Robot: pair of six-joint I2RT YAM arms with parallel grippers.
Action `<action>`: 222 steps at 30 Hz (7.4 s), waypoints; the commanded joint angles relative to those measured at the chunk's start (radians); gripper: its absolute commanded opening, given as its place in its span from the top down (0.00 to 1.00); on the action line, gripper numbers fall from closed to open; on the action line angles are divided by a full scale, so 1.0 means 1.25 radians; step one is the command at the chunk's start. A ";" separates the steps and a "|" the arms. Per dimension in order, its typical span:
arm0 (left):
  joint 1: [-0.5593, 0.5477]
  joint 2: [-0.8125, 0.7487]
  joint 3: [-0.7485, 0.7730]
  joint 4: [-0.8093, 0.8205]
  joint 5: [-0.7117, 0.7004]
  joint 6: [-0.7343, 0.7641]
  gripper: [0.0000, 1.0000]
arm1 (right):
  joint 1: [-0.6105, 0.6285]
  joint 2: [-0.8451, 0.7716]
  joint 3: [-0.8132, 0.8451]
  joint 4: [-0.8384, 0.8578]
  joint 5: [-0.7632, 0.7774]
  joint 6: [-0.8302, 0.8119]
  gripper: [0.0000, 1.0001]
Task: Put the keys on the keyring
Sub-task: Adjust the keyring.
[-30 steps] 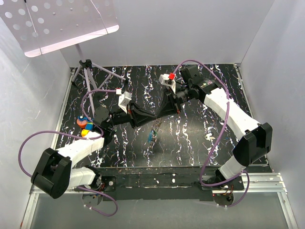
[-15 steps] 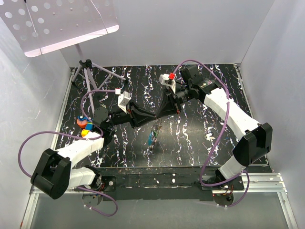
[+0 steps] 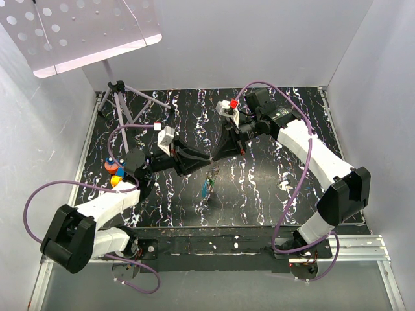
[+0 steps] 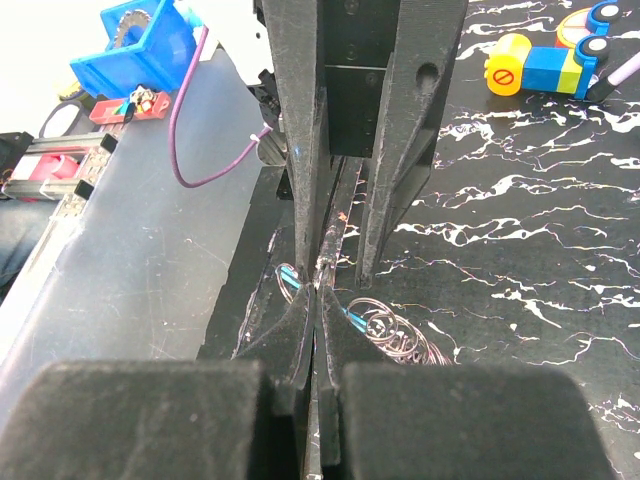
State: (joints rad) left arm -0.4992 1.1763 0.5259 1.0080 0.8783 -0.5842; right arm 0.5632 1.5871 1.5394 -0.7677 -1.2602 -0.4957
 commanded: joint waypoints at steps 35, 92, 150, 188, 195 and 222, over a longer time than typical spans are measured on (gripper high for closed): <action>0.004 0.038 0.005 0.061 0.043 -0.031 0.93 | 0.005 -0.020 0.015 0.012 -0.041 0.010 0.99; 0.003 0.062 0.013 0.115 0.014 -0.075 0.89 | 0.005 -0.014 0.007 0.028 -0.042 0.025 0.99; 0.005 -0.284 0.098 -0.611 -0.017 0.753 1.00 | -0.098 -0.056 -0.002 -0.349 0.397 -0.401 0.27; 0.052 -0.140 0.150 -0.385 -0.100 0.052 1.00 | -0.128 -0.103 0.072 -0.304 0.272 -0.203 0.35; 0.069 -0.129 0.114 -0.300 -0.079 -0.081 1.00 | -0.143 -0.110 0.068 -0.303 0.218 -0.205 0.35; 0.069 -0.081 0.076 -0.171 -0.074 -0.147 1.00 | 0.034 0.076 0.258 -0.215 0.134 -0.064 0.39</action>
State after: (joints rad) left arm -0.4160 1.0927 0.6224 0.7139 0.8036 -0.7547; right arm 0.5816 1.6653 1.8549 -1.0710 -1.0695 -0.6090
